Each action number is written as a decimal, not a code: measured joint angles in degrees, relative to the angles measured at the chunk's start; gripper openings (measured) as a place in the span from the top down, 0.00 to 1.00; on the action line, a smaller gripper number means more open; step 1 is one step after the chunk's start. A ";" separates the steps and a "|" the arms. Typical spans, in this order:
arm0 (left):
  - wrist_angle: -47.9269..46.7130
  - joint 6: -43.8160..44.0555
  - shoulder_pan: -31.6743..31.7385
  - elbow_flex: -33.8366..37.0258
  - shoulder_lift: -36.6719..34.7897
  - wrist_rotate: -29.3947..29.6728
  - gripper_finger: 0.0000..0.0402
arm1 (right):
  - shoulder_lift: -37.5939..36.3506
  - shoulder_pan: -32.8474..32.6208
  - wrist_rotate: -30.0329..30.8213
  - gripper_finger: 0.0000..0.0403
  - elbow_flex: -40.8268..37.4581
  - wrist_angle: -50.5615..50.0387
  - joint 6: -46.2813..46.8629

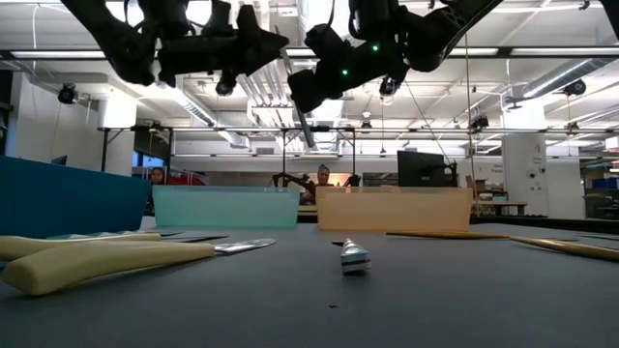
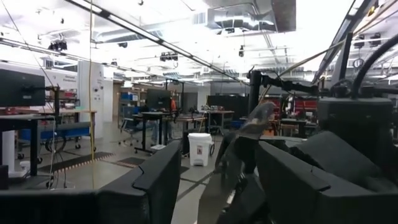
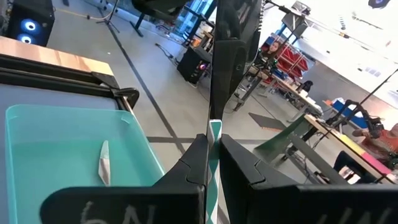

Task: Sort silverware by color (type)
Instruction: Put the white knife into the light blue bin

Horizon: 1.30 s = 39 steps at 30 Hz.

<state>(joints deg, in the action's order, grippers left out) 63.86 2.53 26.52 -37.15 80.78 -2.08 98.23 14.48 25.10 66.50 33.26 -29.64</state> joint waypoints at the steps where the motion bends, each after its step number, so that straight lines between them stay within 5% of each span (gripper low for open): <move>1: -0.74 -0.01 0.00 -0.60 0.32 0.00 0.55 | 0.02 0.00 0.00 0.97 0.00 0.00 0.09; 8: -4.88 -0.01 -0.11 -4.10 2.79 -0.01 0.68 | 0.09 0.00 0.30 0.97 -0.02 -0.10 0.08; 16: -2.90 0.26 -0.08 -3.27 2.52 0.81 0.98 | 0.09 0.00 0.81 0.97 -0.04 -0.42 0.29; 26: -4.16 2.54 -0.21 -3.21 2.35 3.16 1.00 | 0.12 0.02 0.41 0.79 -0.07 -0.42 3.05; 39: -25.32 5.06 4.79 -0.76 -9.32 19.39 1.00 | -0.28 0.04 3.94 0.75 -0.07 -0.51 6.12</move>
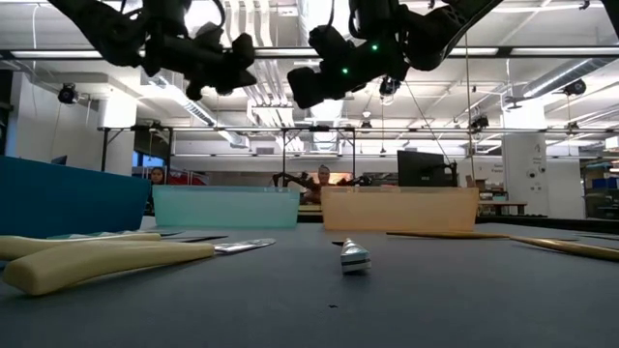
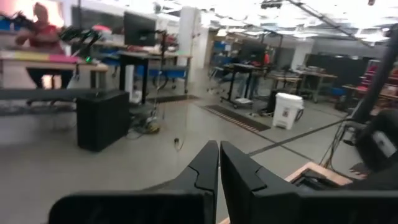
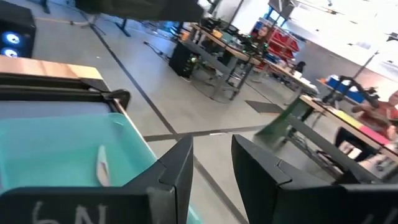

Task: Sort silverware by color (type)
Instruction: Put the white knife into the light blue bin

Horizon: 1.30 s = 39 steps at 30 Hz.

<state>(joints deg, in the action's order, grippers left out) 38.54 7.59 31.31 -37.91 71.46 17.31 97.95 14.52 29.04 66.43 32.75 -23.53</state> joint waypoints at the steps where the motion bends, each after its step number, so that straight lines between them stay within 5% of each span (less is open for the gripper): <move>1: -0.46 0.72 0.04 0.72 -0.76 -0.03 1.00 | 0.00 0.00 0.32 0.75 0.00 -0.01 -0.15; 17: -3.02 -2.50 0.03 5.98 -10.51 -3.31 1.00 | -0.33 0.02 0.99 0.75 0.00 -5.80 1.03; 20: -4.95 -4.30 0.02 5.98 -12.02 -3.98 1.00 | -1.29 0.54 -0.65 0.76 2.11 -15.62 4.71; 28: -10.69 -14.08 0.11 5.98 -17.53 -6.02 1.00 | -1.46 7.35 -18.42 0.83 16.60 -53.80 16.40; 39: -22.04 -27.10 2.02 5.98 -25.43 -5.93 1.00 | -0.20 22.43 -38.49 0.83 20.31 -88.65 5.47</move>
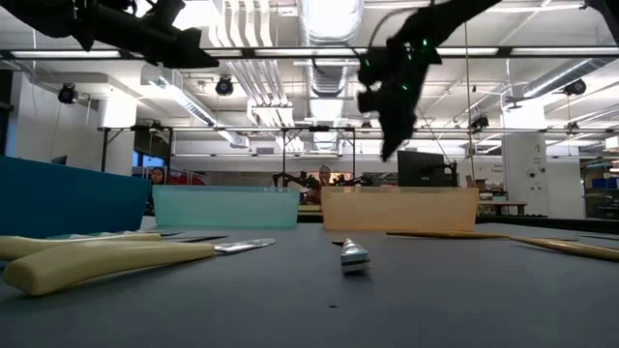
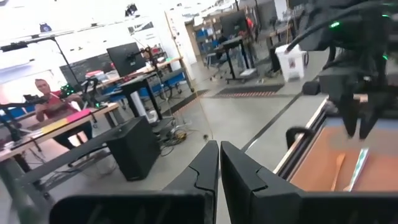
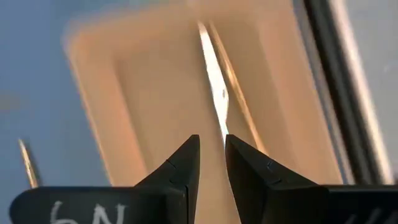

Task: Sort silverware by color (type)
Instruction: Put the white knife into the light blue bin

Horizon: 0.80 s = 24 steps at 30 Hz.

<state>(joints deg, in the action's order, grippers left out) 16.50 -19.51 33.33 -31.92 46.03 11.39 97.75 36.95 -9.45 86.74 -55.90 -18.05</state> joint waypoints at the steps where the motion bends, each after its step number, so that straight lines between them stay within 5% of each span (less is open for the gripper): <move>1: -0.61 -0.32 0.22 0.02 -0.42 0.00 1.00 | 0.62 1.45 0.04 0.83 -0.28 -1.75 -1.23; 16: -1.48 -0.54 0.65 0.46 -1.01 0.06 1.00 | 5.98 4.69 0.43 0.82 -2.63 -4.00 -13.15; 24: -1.61 -0.56 0.65 0.46 -0.99 0.11 1.00 | 6.00 3.98 0.45 0.69 -3.56 -2.83 -15.04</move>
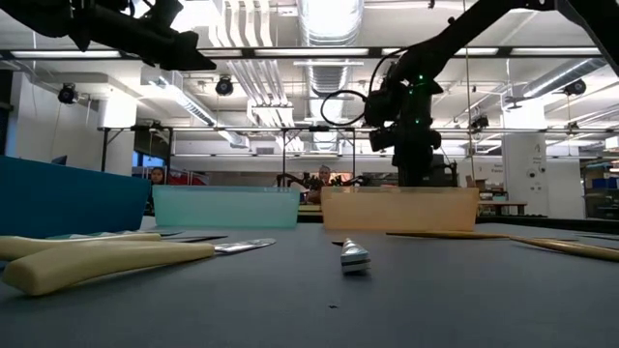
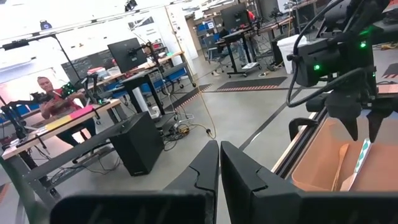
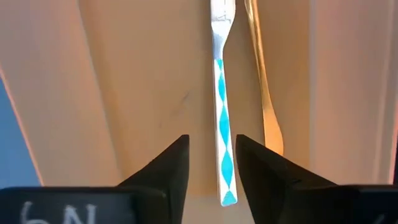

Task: Sort silverware by color (type)
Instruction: Put the white knife into the light blue bin

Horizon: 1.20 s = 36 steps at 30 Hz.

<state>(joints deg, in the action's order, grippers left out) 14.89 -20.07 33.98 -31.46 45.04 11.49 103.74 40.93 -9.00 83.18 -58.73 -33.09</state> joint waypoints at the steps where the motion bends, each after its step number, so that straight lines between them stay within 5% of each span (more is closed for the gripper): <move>1: -0.02 -0.01 0.00 0.00 0.00 0.02 1.00 | 0.00 -0.33 0.01 0.68 -0.22 0.51 -0.01; 6: -0.02 -0.24 0.00 0.00 0.00 0.06 1.00 | 0.70 -2.45 0.45 0.66 -1.88 3.00 2.06; 12: -0.04 -0.27 0.00 0.00 -0.02 0.10 1.00 | 1.79 -4.57 10.32 0.69 -4.11 5.05 4.47; 36: -0.93 -0.25 0.00 0.00 -0.02 0.10 1.00 | 6.33 -4.53 10.50 0.71 -4.55 8.63 7.14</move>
<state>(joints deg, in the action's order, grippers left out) 13.96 -20.32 33.98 -31.46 45.01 11.60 110.07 36.40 1.50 78.63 -50.10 -25.95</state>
